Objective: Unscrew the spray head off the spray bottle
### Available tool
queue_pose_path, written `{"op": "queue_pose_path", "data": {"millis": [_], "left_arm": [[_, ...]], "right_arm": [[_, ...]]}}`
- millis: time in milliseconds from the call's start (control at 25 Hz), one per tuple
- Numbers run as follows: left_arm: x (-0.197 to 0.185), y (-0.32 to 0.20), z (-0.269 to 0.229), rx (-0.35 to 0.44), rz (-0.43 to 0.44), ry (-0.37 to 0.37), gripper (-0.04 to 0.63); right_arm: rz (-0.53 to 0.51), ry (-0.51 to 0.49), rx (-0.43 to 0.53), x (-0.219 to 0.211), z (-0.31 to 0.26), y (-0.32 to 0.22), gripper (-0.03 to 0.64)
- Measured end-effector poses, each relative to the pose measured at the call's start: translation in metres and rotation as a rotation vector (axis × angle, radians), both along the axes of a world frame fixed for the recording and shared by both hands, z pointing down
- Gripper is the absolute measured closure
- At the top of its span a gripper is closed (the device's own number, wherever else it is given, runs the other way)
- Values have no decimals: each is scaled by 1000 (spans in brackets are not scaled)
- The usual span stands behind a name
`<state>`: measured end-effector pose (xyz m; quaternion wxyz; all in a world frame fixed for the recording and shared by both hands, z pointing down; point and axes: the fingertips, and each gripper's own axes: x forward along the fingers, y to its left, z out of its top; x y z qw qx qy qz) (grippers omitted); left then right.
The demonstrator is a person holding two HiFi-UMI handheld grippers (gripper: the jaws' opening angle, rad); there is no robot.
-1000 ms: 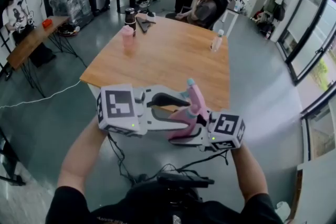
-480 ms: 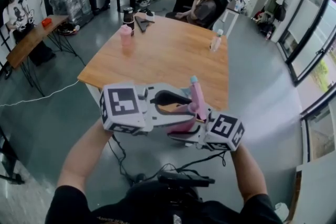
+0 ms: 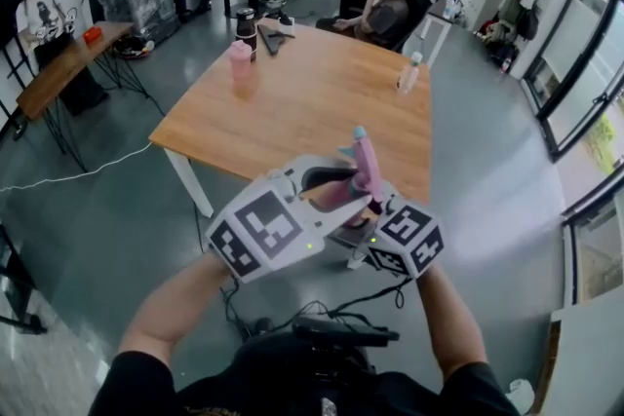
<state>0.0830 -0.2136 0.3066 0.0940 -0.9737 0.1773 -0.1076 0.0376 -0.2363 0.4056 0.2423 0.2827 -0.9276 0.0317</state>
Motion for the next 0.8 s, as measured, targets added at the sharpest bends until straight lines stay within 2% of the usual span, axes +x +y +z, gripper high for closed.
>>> {"op": "queue_pose_path", "data": {"millis": [160,280,360,440,520,720,800], "left_arm": [[-2,-6,5,45,-122,-24,460],[-4,-6,8,62,-117,-19,456],[-5,-2,10,47,-65,-10,440],[-7,6,9,12,4,6,393],[-12,13,5,-28,75,25,385],[-38,21,-8,-79,316,45,385],[-53,16,-17,-98,349,54,385]], "right_arm": [[50,-6,1,-1,3,-8,224],[23,-35,-14,-5,4,-7,224],[2,-64,-30,-7,2,-7,223],[-19,-100,-46,-6,-3,-8,224],[-67,-125,-60,-5,-7,-4,222],[-238,-102,-82,-3,0,21,222],[-302,-94,-95,-4,6,35,222]]}}
